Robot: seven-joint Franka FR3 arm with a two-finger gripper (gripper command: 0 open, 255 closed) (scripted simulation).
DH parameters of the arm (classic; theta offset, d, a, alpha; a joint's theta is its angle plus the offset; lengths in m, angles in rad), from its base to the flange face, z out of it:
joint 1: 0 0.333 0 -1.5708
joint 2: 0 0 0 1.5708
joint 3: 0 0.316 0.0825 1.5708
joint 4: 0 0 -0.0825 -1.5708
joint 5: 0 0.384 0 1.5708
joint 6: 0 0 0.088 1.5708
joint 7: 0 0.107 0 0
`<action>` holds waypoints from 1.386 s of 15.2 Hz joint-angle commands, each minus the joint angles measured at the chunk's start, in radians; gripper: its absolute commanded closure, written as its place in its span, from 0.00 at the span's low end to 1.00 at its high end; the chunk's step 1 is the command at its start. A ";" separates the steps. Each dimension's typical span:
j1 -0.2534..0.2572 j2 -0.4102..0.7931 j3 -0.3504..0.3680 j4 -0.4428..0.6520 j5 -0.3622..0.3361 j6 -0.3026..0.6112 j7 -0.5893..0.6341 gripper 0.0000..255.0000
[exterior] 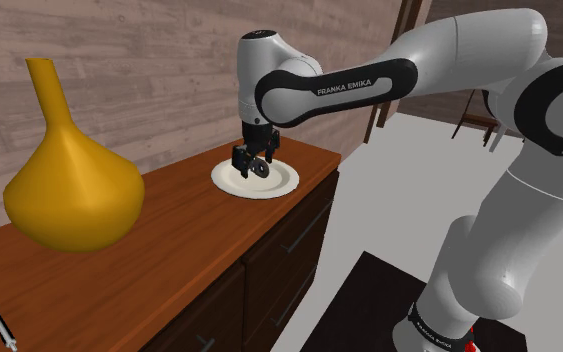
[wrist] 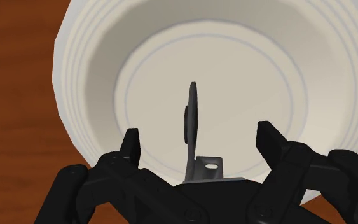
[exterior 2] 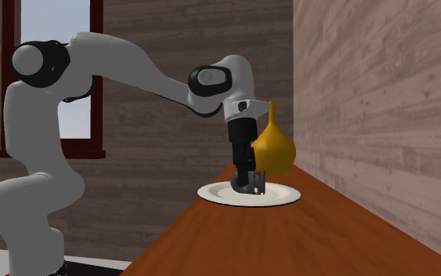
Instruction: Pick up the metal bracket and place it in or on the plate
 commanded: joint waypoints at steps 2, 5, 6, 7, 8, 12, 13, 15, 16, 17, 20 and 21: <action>0.000 0.000 0.000 0.000 0.000 0.000 0.000 1.00; 0.000 0.000 0.000 0.000 0.000 0.000 0.000 1.00; 0.000 0.000 0.000 0.000 0.000 0.000 0.000 1.00; 0.000 0.000 0.000 0.000 0.000 0.000 0.000 1.00; 0.000 0.000 0.000 0.000 0.000 0.000 0.000 1.00; 0.000 -0.002 0.000 0.024 0.002 -0.026 -0.006 1.00; 0.001 -0.003 0.000 0.036 0.004 -0.039 -0.009 1.00; 0.001 -0.004 0.001 0.062 0.006 -0.064 -0.014 1.00; 0.001 -0.005 0.001 0.075 0.007 -0.077 -0.017 1.00; 0.001 -0.005 0.001 0.088 0.007 -0.091 -0.020 1.00; 0.002 -0.003 0.002 0.130 0.009 -0.130 -0.028 1.00; 0.002 -0.002 0.002 0.144 0.010 -0.143 -0.031 1.00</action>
